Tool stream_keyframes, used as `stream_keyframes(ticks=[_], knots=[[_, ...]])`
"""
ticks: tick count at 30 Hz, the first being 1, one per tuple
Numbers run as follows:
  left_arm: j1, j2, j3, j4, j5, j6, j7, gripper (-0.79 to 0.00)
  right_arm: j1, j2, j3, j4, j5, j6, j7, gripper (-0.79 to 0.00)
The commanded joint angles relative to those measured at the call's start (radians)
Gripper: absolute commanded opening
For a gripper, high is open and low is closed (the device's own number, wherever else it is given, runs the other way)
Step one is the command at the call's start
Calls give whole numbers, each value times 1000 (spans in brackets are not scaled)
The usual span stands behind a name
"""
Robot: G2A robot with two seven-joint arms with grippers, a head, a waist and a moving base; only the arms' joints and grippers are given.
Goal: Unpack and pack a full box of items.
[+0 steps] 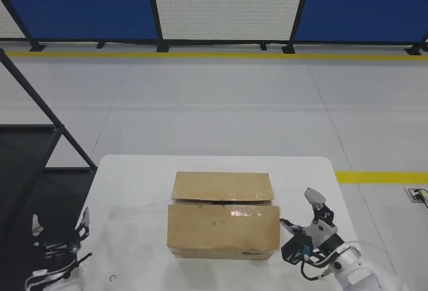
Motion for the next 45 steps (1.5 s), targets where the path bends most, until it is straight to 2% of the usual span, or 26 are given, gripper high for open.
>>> stream_keyframes(ticks=[1,4,5,15,17,20,22,26,28,29,32,33,34,36,45], knots=[[19,4,-16,-45,-54,-124,10,0,6,2,13,-4,13,-14,-2,0],[49,15,-46,-93,-79,-293,30,0,9,3,20,-4,21,-32,11,0],[52,16,-50,-98,-84,-314,29,0,9,3,20,-4,21,-32,11,0],[53,16,-49,-98,-86,-317,26,0,15,0,20,11,54,-10,7,0],[58,16,-28,-105,-141,-398,-18,0,26,-2,24,23,110,5,3,0],[46,19,-39,-140,-269,-531,-115,0,38,-4,47,23,221,-6,-20,0],[30,24,-64,-166,-406,-650,-217,0,45,-4,75,20,332,-54,-43,0],[-10,36,-117,-193,-613,-821,-378,0,66,-3,113,39,563,-170,-57,0],[-30,43,-130,-195,-726,-893,-482,0,87,-2,128,60,672,-240,-47,0],[-43,50,-137,-193,-800,-943,-581,0,100,-1,132,82,749,-291,-45,0],[-82,62,-147,-184,-966,-1003,-738,0,132,0,135,134,909,-382,-21,0],[-99,70,-140,-170,-1066,-1041,-843,0,150,0,131,175,1018,-430,3,0],[-111,75,-142,-164,-1120,-1052,-889,0,161,0,130,195,1068,-448,23,0],[-148,90,-143,-139,-1300,-1032,-1069,0,187,1,124,250,1198,-477,97,0],[-148,90,-143,-139,-1300,-1032,-1069,0,187,1,124,250,1198,-477,97,0]])
